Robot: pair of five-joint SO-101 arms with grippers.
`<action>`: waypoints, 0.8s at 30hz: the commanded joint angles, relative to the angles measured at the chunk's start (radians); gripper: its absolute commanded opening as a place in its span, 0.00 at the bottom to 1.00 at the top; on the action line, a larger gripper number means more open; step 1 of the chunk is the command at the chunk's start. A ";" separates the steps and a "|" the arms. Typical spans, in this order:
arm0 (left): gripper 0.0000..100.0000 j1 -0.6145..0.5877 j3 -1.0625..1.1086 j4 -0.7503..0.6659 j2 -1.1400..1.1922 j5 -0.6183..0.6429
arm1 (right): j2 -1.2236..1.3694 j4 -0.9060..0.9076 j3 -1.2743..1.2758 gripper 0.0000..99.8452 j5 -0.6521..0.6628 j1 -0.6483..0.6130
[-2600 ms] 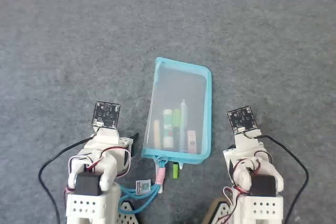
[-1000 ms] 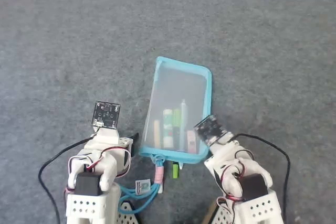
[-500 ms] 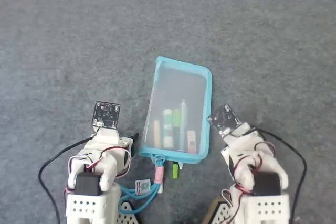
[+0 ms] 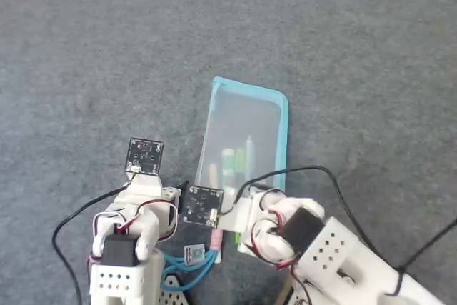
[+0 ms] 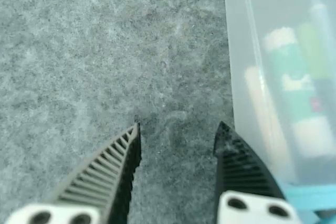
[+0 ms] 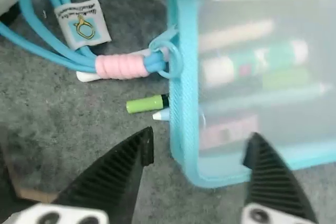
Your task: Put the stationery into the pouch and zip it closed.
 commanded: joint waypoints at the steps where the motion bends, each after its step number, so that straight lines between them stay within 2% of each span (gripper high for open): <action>1: 0.22 0.005 -0.007 0.003 -0.021 0.012 | 0.087 -0.094 -0.008 0.33 0.005 0.025; 8: 0.22 0.005 -0.007 0.003 -0.021 0.012 | 0.329 -0.262 -0.025 0.33 0.011 0.163; 12: 0.22 0.005 -0.007 0.003 -0.021 0.012 | 0.446 -0.325 -0.101 0.33 0.017 0.297; 20: 0.22 0.005 -0.007 0.003 -0.021 0.012 | 0.734 -0.378 -0.388 0.33 -0.035 0.616; 24: 0.22 0.005 -0.007 0.003 -0.021 0.012 | 0.849 -0.346 -0.540 0.33 -0.097 0.705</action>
